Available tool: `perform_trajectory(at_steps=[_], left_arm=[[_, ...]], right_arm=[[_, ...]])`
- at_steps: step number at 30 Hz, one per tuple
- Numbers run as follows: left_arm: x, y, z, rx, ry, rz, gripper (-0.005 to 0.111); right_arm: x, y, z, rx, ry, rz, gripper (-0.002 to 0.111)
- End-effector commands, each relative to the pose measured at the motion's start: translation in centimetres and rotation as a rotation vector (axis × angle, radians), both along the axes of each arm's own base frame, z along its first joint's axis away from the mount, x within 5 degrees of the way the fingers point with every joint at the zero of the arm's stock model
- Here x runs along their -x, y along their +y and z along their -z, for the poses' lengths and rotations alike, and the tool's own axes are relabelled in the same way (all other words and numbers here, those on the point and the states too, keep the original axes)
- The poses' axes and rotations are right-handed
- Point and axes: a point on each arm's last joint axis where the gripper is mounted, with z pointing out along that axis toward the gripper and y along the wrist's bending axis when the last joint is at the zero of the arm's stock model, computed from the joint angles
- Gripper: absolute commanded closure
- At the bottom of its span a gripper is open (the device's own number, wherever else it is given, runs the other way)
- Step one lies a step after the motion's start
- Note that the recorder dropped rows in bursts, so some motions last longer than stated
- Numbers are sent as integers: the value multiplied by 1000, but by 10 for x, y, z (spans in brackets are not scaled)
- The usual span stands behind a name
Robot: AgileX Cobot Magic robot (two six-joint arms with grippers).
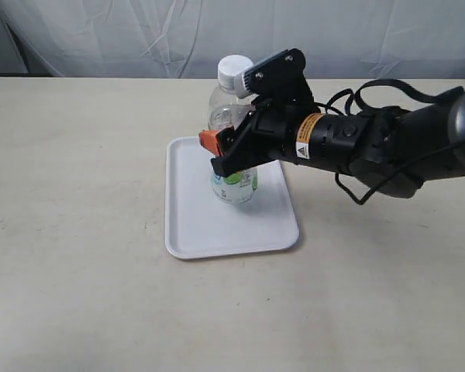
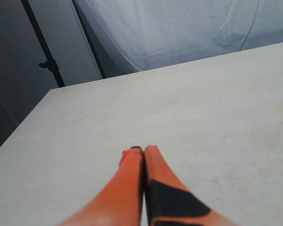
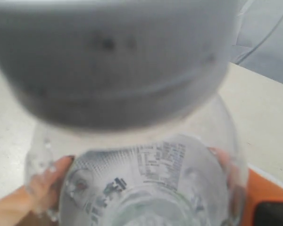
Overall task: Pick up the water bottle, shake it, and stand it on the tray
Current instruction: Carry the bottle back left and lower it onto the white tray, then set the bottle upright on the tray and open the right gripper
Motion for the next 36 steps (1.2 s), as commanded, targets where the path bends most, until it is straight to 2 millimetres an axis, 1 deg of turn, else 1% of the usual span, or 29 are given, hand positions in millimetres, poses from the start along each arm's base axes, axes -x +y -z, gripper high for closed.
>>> perform_trajectory(at_steps=[1,4,8,13,16,17,18,19,22,24,25,27,29,36], left_arm=[[0,0,-1,2,-15,1,107],[0,0,-1,2,-15,1,107],[0,0,-1,2,-15,1,107],[0,0,-1,2,-15,1,107],[0,0,-1,2,-15,1,107],[0,0,-1,2,-15,1,107],[0,0,-1,2,-15,1,107],[0,0,-1,2,-15,1,107],[0,0,-1,2,-15,1,107],[0,0,-1,2,-15,1,107],[0,0,-1,2,-15,1,107],[0,0,-1,2,-15,1,107],[0,0,-1,2,-15,1,107],[0,0,-1,2,-15,1,107]], right_arm=[[-4,3,4,-26,-90,-24,109],[-7,4,10,-35,-86,-2,109],[-10,4,25,27,-113,-15,109],[-13,3,45,54,-63,23,109],[-13,3,52,77,-41,24,108],[-12,3,52,80,-38,25,106],[-12,4,53,82,-37,22,101],[-11,5,53,82,-38,16,94],[-8,9,53,75,-30,15,64],[-5,12,53,55,6,37,47],[-3,13,54,54,24,51,41],[-1,15,56,64,55,73,34],[3,17,59,81,85,87,31],[7,16,61,137,144,113,31]])
